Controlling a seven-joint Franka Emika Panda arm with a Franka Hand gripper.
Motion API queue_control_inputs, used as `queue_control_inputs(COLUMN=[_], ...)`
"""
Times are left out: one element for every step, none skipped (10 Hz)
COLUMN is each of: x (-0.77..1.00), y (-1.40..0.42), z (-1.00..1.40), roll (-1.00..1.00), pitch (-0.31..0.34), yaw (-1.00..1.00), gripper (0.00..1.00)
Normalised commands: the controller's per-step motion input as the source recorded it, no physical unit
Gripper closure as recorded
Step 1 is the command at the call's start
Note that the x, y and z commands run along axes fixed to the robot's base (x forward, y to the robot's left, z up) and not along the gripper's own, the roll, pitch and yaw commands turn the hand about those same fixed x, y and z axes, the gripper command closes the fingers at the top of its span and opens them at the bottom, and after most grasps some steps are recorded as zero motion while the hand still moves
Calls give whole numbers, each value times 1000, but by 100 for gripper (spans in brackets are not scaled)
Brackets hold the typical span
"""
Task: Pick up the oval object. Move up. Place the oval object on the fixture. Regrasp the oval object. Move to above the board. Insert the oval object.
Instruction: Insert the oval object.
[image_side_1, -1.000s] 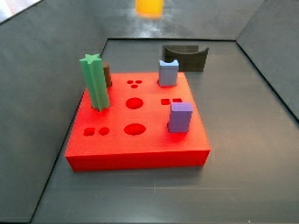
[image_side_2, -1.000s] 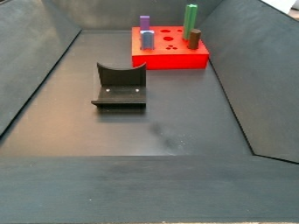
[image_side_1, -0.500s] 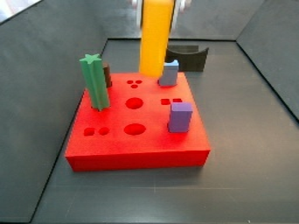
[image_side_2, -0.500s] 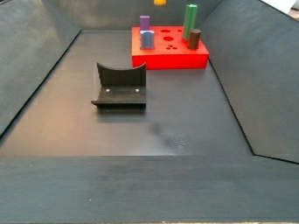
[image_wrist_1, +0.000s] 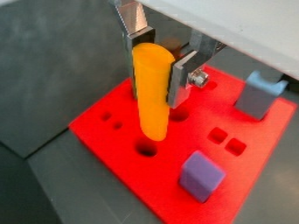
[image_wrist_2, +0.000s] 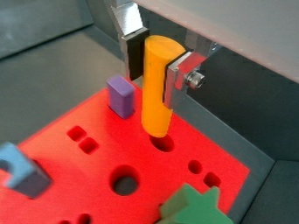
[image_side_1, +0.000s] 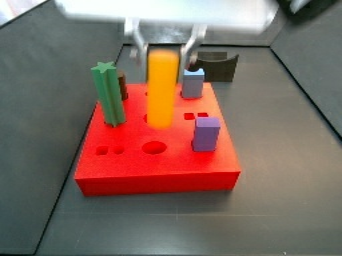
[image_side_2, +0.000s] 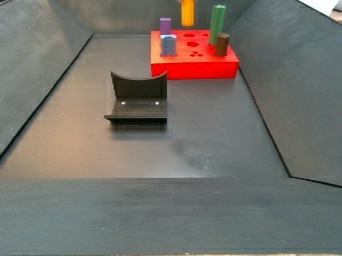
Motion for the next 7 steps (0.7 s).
queue_control_inputs(x=[0, 17, 0, 0, -14, -80, -54], y=[-163, -74, 0, 0, -17, -11, 0], z=[-397, -66, -3, -140, -271, -311, -214], roll=[0, 77, 0, 54, 53, 59, 14], pitch=[-7, 0, 11, -19, -109, -153, -124], yaw=[46, 0, 0, 0, 0, 0, 0], gripper=[100, 100, 100, 100, 100, 100, 100])
